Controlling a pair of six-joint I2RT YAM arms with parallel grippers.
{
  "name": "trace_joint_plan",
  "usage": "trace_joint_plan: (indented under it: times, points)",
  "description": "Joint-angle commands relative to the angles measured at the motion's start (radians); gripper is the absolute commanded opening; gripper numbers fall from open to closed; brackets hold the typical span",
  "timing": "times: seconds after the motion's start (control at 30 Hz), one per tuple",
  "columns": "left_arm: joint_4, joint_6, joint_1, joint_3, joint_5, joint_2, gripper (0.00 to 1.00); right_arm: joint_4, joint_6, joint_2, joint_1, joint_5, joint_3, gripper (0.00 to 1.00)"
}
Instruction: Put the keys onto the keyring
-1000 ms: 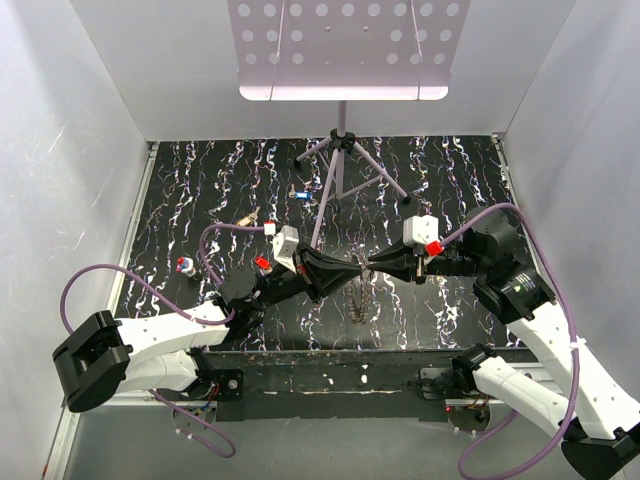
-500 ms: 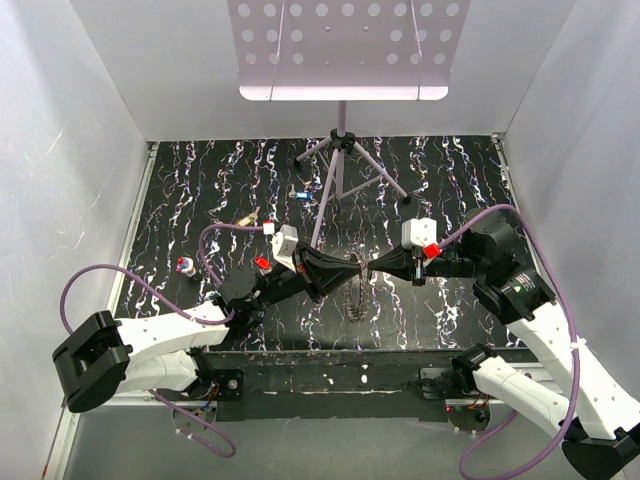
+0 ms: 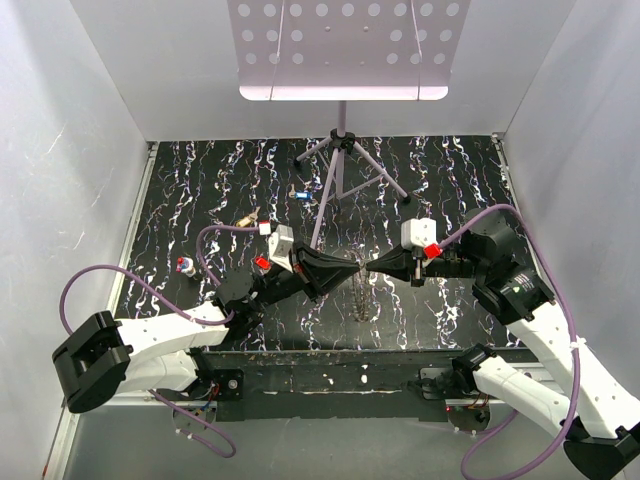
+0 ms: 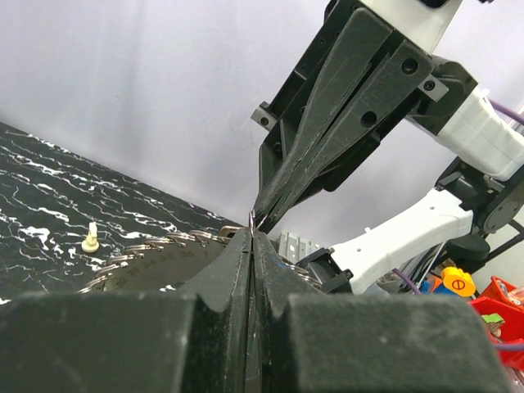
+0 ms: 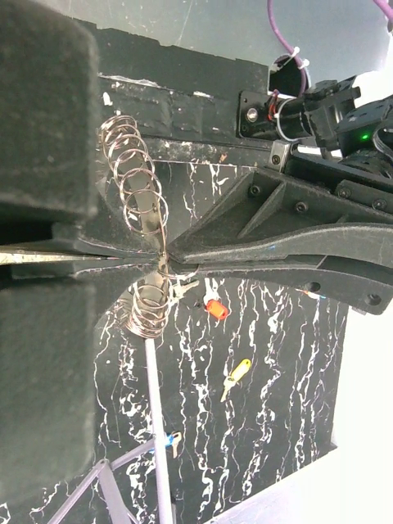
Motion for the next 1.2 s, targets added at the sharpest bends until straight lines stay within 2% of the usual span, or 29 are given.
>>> trace_joint_plan:
  times: [0.0,0.27,0.4,0.57,0.87,1.03,1.17]
  points:
    - [0.108,-0.018,0.013,0.010,-0.034,-0.017,0.00,0.060,0.049,-0.001,0.024,-0.017,-0.019,0.01]
    - [0.140,-0.035,0.013,0.016,-0.035,0.008,0.00,0.087,0.064,-0.007,0.045,-0.009,-0.034,0.01]
    - [0.144,-0.026,0.016,0.004,-0.028,0.008,0.00,0.078,0.066,-0.032,0.046,-0.015,-0.023,0.18]
    - [0.097,-0.005,0.025,-0.004,0.006,-0.015,0.00,0.094,0.118,-0.067,0.039,-0.014,-0.009,0.26]
    - [-0.001,0.049,0.031,0.018,0.095,-0.058,0.00,0.144,0.259,-0.033,-0.007,-0.021,0.000,0.29]
    - [0.005,0.048,0.033,0.021,0.124,-0.063,0.00,0.176,0.354,0.028,-0.069,-0.087,0.006,0.28]
    - [0.008,0.048,0.033,0.022,0.129,-0.060,0.00,0.178,0.357,0.045,-0.082,-0.162,0.009,0.25]
